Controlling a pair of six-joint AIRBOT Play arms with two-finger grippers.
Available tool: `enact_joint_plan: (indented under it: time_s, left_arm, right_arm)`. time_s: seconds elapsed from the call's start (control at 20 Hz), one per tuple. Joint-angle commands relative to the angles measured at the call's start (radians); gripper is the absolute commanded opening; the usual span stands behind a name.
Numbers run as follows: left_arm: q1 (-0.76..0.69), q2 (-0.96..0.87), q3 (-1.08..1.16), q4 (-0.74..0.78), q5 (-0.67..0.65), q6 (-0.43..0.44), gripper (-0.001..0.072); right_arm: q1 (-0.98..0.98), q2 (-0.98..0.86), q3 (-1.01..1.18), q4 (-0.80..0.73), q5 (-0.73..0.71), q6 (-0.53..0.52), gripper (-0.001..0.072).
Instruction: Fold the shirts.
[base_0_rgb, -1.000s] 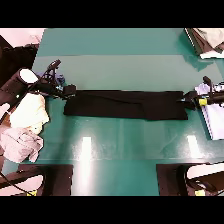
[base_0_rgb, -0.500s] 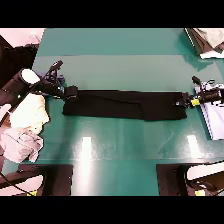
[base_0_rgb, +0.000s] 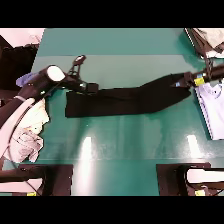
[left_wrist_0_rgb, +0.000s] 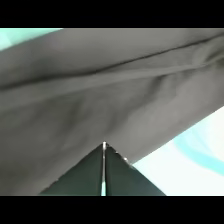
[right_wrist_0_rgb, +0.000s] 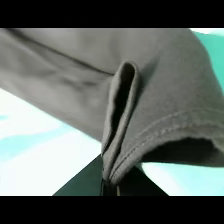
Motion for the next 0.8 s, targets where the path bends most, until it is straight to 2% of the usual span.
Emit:
enact_joint_plan:
  time_s: [0.0,0.3,0.55,0.75]
  left_arm:
    - [-0.077,-0.177,0.166,-0.009,-0.006,-0.001,0.0025]
    - [-0.131,-0.438,0.396,-0.074,-0.019,-0.001,0.0025]
    - [-0.13,-0.473,0.401,-0.082,-0.009,0.0,0.0025]
    - [-0.115,-0.469,0.402,-0.083,-0.029,0.0,0.0025]
  right_arm:
    - [0.134,0.032,0.162,0.001,0.031,0.146,0.0017]
    - [0.383,-0.024,0.419,0.0,0.029,0.259,0.0017]
    - [0.533,-0.124,0.611,0.0,0.028,0.307,0.0017]
    - [0.59,-0.13,0.55,0.0,-0.01,0.31,0.0017]
